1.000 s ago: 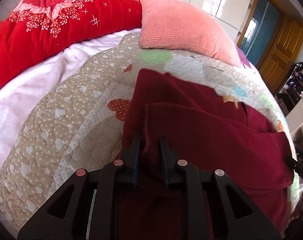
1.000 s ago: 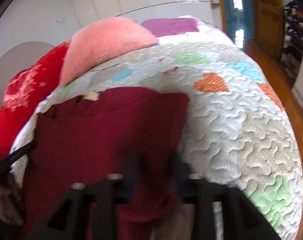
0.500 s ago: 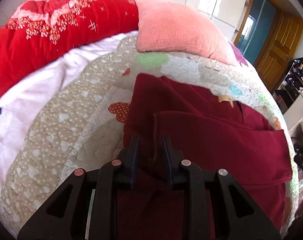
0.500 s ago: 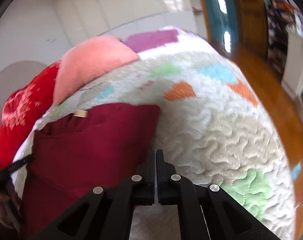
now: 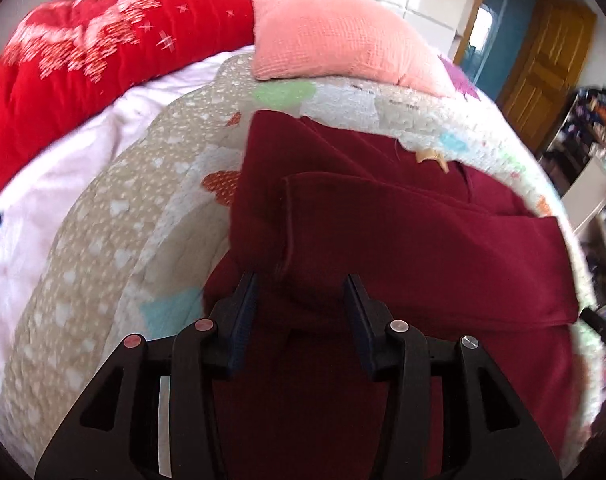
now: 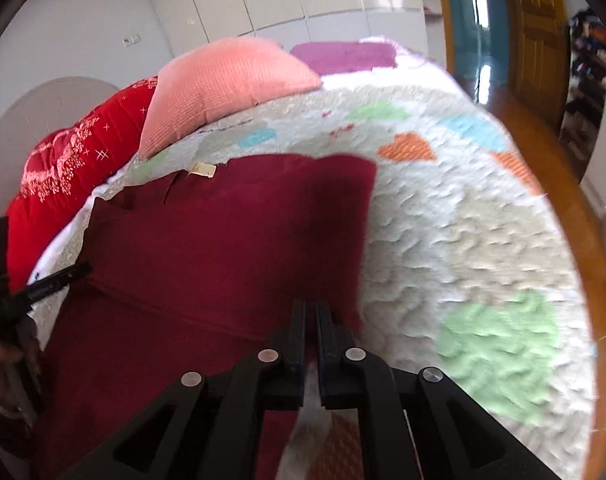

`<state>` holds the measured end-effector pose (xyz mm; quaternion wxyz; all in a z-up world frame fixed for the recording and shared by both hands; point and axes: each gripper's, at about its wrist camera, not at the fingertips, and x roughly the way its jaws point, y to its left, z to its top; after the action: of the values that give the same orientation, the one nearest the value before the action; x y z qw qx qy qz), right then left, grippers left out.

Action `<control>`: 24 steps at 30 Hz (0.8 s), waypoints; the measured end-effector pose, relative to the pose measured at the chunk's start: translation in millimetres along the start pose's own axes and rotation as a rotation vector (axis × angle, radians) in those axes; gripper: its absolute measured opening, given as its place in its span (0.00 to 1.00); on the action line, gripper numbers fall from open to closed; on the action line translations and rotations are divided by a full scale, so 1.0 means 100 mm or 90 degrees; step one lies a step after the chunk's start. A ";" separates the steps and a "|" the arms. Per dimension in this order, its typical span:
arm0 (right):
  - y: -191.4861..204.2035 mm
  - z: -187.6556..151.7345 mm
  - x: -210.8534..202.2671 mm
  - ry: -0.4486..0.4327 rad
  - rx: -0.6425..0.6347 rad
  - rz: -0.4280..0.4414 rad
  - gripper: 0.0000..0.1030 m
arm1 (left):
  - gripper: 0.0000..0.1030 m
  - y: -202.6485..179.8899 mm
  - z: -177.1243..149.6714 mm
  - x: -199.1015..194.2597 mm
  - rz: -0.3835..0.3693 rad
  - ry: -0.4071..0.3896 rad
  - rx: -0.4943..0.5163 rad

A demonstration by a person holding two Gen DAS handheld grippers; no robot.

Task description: Fold small clothes

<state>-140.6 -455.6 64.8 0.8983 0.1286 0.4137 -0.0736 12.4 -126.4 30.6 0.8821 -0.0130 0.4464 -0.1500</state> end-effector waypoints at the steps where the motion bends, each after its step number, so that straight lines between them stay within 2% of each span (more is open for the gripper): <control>1: 0.03 -0.02 -0.05 0.000 -0.005 0.007 0.19 | 0.42 0.03 -0.03 -0.04 0.003 0.001 -0.005; 2: 0.05 -0.08 -0.12 0.001 -0.007 0.019 0.27 | 0.42 0.07 -0.11 -0.11 0.008 0.005 -0.010; 3: 0.08 -0.16 -0.19 0.003 -0.003 0.033 0.44 | 0.42 0.11 -0.17 -0.15 0.009 0.009 -0.013; 4: 0.09 -0.24 -0.23 0.004 0.001 0.038 0.48 | 0.42 0.17 -0.27 -0.22 0.009 0.015 -0.018; 8: 0.13 -0.58 -0.19 0.057 0.004 0.037 0.48 | 0.42 0.35 -0.56 -0.36 0.010 0.031 -0.047; 10: 0.16 -0.66 -0.12 0.060 0.006 0.024 0.48 | 0.42 0.41 -0.69 -0.42 0.007 0.045 -0.066; 11: 0.18 -0.67 -0.11 0.046 0.003 0.024 0.45 | 0.42 0.42 -0.73 -0.44 0.006 0.048 -0.066; 13: 0.26 -0.67 -0.12 0.037 -0.021 0.036 0.07 | 0.42 0.43 -0.81 -0.56 0.011 0.045 -0.056; 17: 0.37 -0.67 -0.27 0.008 -0.078 -0.025 0.06 | 0.42 0.48 -0.96 -0.77 0.018 0.035 -0.053; 20: 0.28 -0.71 -0.26 0.019 -0.072 -0.049 0.06 | 0.42 0.51 -1.06 -0.84 0.019 0.036 -0.058; 24: 0.23 -0.76 -0.26 0.026 -0.043 -0.039 0.06 | 0.42 0.54 -1.17 -0.88 0.014 0.053 -0.060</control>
<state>-207.0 -411.1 40.8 0.8907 0.0872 0.4380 -0.0842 -115.9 -37.7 20.4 0.8627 -0.0431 0.4894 -0.1196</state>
